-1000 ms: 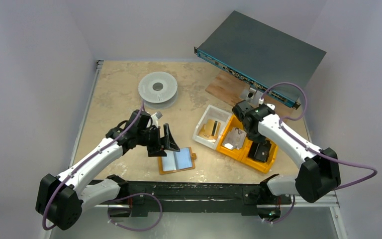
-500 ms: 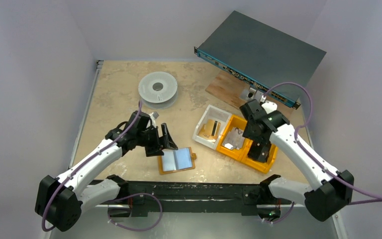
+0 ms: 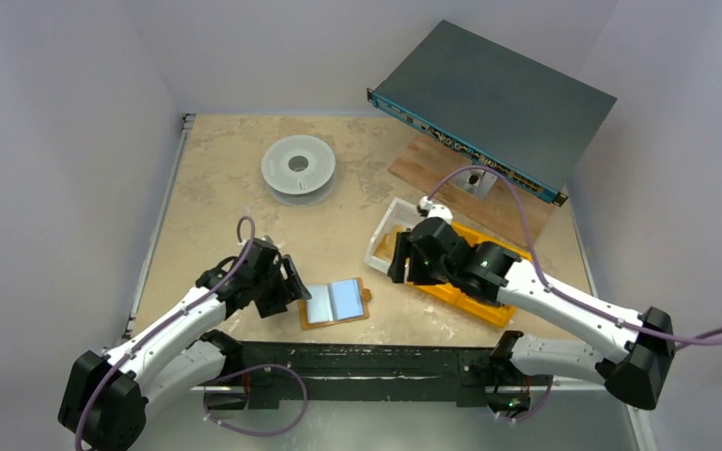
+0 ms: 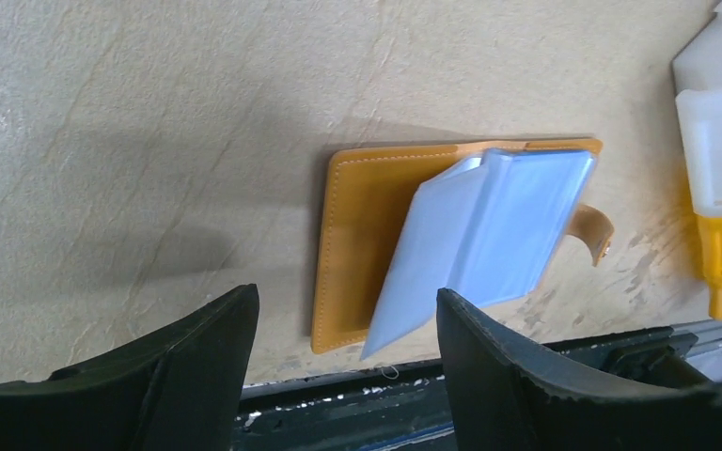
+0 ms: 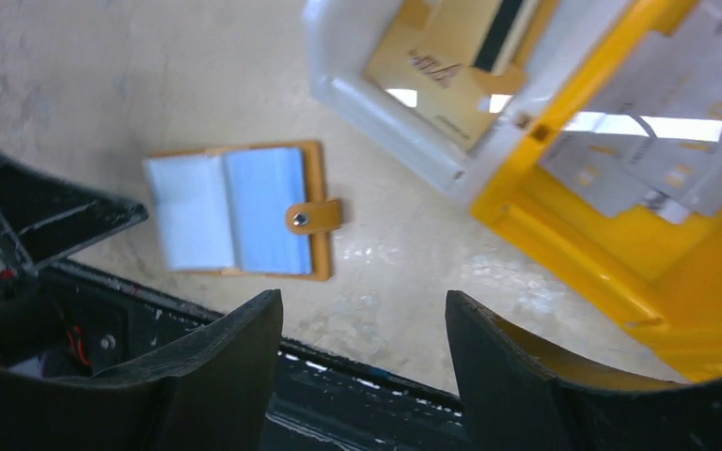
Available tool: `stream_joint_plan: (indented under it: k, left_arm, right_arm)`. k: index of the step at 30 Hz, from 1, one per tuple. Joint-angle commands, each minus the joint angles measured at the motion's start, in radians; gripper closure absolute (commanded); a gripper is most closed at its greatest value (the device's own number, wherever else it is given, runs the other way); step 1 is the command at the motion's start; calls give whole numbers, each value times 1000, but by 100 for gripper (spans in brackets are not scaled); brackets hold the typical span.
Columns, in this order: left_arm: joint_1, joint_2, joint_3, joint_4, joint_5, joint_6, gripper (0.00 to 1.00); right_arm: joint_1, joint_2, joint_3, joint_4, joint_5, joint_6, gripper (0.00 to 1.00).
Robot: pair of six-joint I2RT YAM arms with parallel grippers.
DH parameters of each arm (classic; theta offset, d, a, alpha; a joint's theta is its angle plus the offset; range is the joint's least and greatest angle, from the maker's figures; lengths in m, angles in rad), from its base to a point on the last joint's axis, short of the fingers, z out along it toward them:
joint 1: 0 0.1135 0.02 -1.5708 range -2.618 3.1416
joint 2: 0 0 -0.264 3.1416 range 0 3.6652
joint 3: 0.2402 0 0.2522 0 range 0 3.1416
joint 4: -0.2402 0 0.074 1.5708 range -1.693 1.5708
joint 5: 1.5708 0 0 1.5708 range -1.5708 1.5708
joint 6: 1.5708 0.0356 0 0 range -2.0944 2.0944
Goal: Take the credit cards out of the card holder
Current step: Close the card holder at the corner of the board.
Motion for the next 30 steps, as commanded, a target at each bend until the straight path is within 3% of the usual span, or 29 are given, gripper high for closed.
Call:
stream_joint_plan:
  k: [1,10,18,24,30]
  left_arm:
    - [-4,-27,-41,108,-22,-19,33]
    - [-15,46,-58,178,60,19,38]
    - [-35,63,-34,76,-8,-14,38]
    - [-49,89,-33,96,15,-15,38]
    - [-56,101,-33,113,26,-15,38]
  right_arm:
    - [97,68,-15,194,-40,-37,34]
    - [145,221,-46,363,-80,-175,17]
    - [200,406,-24,421,-55,-173,16]
    - [203,474,-37,443,-17,-120,22]
    - [203,488,-44,446,26,-69,42]
